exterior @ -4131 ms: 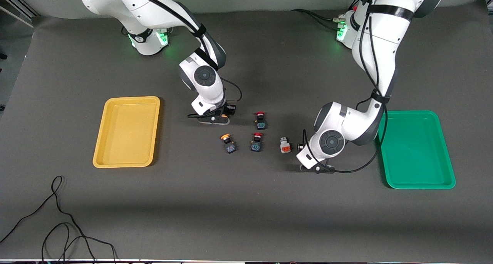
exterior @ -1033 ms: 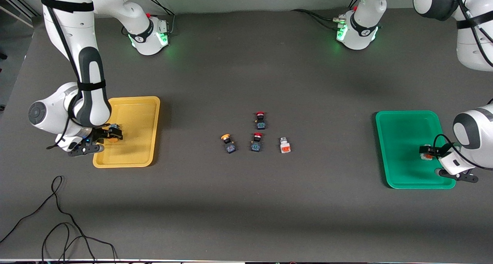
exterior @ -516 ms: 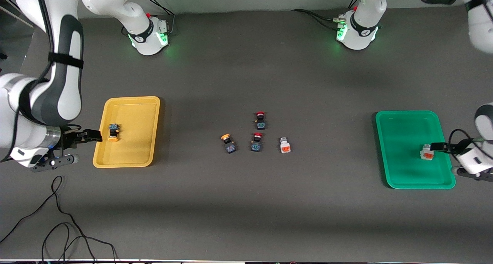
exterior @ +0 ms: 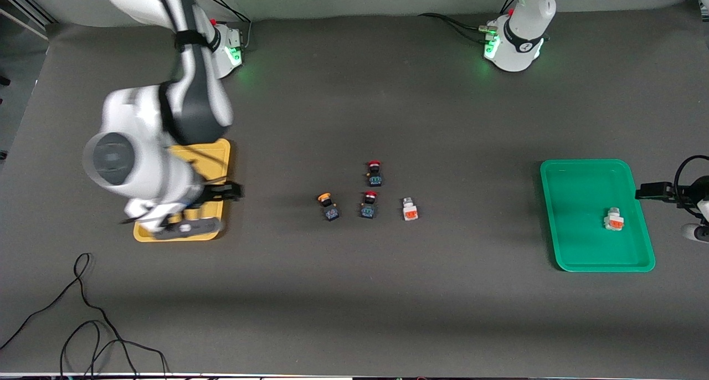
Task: Place green and yellow buttons in trays
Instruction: 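Move the right gripper to a yellow button while the left gripper reaches another block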
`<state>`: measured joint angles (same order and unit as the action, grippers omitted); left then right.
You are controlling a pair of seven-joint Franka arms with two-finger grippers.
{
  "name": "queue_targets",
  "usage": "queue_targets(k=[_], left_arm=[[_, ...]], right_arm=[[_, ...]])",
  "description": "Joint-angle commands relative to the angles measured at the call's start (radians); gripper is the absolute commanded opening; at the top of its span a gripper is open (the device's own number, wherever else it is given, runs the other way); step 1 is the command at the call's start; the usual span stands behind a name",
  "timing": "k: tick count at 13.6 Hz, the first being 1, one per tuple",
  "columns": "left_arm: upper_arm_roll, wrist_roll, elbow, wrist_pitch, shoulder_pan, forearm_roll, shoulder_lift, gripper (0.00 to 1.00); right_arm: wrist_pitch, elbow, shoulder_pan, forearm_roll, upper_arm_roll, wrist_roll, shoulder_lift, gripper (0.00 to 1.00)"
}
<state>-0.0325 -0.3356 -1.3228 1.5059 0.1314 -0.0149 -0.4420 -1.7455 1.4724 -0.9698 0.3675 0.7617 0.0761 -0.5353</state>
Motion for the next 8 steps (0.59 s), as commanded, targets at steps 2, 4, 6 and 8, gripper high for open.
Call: queue_targets(k=[2,4,6,8], left_arm=[[0.127,0.348,0.047,-0.072,-0.058,-0.007,-0.006,0.96],[0.216,0.546,0.039,-0.055,-0.094,-0.007,-0.017,0.97],[0.247,0.709,0.033,-0.001,-0.175,-0.005,-0.041,0.97],[0.247,0.818,-0.005,0.095,-0.255,-0.004,-0.069,0.98]], right_arm=[[-0.100,-0.037,0.016,0.007,-0.168,0.218,-0.026,1.00],[-0.159,-0.037,0.016,0.005,-0.231,0.220,-0.044,1.00],[-0.212,-0.032,0.016,0.005,-0.266,0.208,-0.078,1.00],[-0.274,-0.023,0.016,0.004,-0.300,0.161,-0.119,1.00]])
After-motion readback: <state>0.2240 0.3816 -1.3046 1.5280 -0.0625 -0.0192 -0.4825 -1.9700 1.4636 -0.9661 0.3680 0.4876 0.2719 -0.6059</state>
